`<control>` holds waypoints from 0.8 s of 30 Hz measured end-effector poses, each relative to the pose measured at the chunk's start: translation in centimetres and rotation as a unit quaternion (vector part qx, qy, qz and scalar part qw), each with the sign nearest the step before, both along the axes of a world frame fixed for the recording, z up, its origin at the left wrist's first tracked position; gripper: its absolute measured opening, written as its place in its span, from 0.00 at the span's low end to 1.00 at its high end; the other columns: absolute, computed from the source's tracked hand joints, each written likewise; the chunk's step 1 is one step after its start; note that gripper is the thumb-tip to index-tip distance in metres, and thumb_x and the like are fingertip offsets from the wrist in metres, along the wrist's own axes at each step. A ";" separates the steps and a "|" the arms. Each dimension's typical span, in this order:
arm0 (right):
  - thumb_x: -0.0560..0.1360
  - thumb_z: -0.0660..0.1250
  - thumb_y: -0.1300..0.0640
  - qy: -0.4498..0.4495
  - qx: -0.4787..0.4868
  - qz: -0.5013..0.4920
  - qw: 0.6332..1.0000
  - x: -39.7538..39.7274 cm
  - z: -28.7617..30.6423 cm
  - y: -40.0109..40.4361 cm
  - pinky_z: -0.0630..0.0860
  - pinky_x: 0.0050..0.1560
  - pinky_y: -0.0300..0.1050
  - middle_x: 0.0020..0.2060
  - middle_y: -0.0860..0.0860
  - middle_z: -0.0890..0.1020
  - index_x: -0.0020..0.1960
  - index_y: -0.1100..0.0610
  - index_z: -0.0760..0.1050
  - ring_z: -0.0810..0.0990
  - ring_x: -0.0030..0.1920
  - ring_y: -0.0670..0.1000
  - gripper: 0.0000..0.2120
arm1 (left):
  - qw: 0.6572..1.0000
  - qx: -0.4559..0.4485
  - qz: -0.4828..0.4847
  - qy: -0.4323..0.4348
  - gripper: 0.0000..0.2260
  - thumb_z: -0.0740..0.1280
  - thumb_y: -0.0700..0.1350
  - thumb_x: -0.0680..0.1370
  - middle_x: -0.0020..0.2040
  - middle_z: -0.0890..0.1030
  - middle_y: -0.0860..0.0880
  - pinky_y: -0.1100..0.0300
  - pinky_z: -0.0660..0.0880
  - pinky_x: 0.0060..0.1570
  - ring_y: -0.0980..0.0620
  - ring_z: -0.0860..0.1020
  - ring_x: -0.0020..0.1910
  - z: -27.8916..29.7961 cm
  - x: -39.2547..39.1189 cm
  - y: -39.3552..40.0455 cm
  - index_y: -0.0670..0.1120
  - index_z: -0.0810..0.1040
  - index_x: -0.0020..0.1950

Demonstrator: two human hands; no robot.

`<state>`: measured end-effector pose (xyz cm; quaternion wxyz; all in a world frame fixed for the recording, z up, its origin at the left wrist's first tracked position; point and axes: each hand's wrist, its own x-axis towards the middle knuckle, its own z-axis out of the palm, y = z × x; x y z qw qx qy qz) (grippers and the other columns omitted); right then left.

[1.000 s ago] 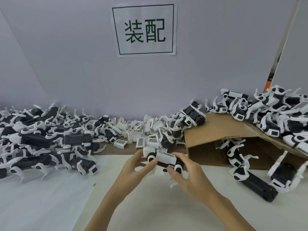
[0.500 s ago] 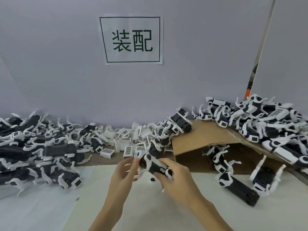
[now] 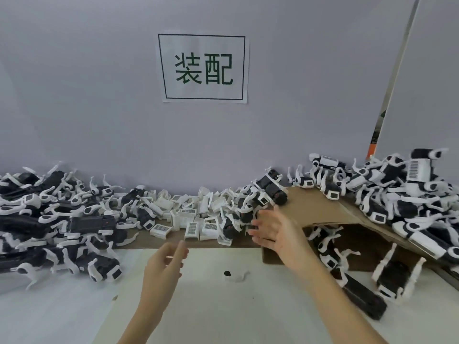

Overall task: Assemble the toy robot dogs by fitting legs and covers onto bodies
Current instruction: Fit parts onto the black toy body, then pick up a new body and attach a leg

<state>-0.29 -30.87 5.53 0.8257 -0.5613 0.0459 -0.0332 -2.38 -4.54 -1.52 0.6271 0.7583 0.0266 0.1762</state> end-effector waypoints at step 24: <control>0.87 0.59 0.60 -0.042 -0.218 0.019 0.975 -2.0 -8.5 6.8 0.73 0.29 0.42 0.34 0.58 0.83 0.52 0.59 0.83 0.81 0.31 0.55 0.14 | 0.789 0.502 0.311 0.170 0.24 0.69 0.59 0.82 0.81 0.55 0.45 0.42 0.63 0.71 0.38 0.61 0.74 -3.2 2.0 9.8 0.45 0.74 0.71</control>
